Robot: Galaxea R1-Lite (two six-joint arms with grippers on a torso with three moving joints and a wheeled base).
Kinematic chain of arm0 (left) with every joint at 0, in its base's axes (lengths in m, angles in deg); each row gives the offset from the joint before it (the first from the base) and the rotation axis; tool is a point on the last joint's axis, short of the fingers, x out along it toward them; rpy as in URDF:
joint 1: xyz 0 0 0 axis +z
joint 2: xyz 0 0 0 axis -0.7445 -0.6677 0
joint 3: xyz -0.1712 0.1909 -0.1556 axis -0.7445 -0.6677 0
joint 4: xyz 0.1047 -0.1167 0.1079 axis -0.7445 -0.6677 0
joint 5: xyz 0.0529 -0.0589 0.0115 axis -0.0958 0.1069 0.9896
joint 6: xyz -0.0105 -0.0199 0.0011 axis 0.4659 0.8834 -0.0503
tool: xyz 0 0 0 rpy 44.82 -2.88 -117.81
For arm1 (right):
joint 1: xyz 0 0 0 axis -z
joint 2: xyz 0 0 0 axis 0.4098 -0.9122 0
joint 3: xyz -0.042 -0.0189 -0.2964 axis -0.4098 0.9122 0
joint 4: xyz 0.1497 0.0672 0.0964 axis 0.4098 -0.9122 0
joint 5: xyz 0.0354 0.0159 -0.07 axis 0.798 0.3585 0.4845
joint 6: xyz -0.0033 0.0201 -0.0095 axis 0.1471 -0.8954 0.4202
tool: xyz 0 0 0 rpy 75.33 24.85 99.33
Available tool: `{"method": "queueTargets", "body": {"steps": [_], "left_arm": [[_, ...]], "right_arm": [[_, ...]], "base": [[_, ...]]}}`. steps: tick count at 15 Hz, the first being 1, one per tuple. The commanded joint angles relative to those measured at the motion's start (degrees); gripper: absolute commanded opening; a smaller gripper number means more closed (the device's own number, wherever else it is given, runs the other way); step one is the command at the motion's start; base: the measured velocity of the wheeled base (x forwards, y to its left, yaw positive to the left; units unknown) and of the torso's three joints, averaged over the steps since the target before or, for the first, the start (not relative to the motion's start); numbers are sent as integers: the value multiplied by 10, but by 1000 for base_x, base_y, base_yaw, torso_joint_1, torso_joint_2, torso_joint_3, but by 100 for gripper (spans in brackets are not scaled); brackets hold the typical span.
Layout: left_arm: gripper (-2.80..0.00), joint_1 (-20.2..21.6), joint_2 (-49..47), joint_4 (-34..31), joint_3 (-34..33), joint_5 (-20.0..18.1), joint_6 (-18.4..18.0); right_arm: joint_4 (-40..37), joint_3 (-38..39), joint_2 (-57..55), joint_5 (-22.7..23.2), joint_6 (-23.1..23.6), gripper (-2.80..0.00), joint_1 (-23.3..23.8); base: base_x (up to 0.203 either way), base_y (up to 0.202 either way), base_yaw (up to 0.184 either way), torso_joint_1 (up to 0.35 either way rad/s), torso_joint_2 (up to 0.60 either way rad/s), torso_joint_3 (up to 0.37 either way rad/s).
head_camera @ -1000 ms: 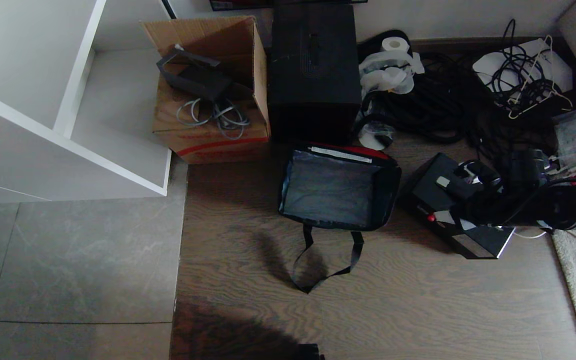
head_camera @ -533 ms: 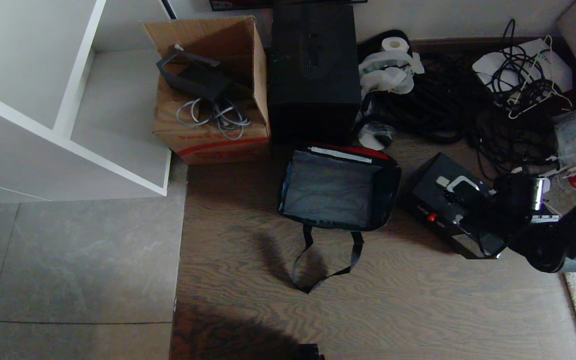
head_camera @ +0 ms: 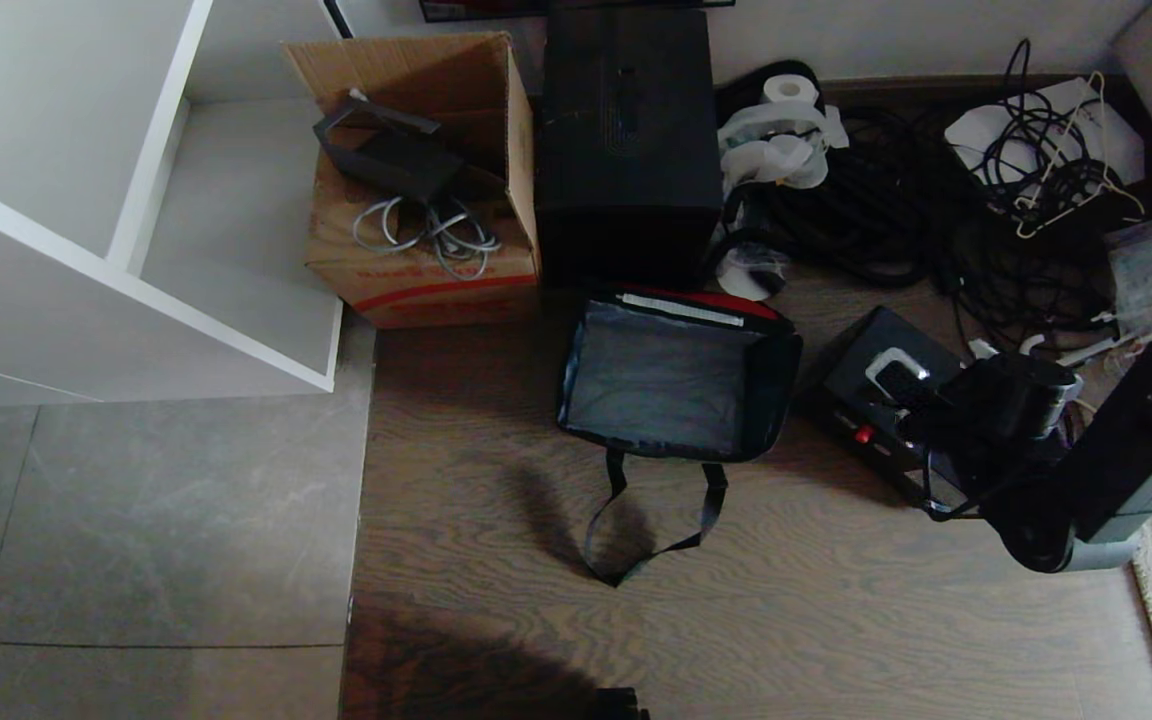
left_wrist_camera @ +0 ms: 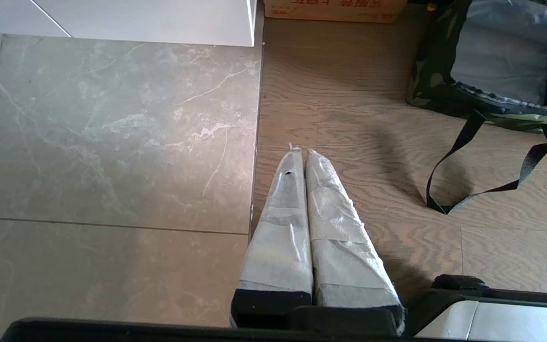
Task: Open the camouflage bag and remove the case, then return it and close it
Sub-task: Grip the handle again
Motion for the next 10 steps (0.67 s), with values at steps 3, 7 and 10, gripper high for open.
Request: {"method": "queueTargets", "body": {"steps": [3,7,10], "left_arm": [[-280,0,1,0,-5,0,1],[-280,0,1,0,-5,0,1],[-280,0,1,0,-5,0,1]], "right_arm": [[2,-21,-39,-103,9,0,-14],[8,-33,-62,-139,3,0,-22],[15,-61,-87,-142,3,0,-21]], "base": [[0,0,0,0,0,0],[0,0,0,0,0,0],[0,0,0,0,0,0]]}}
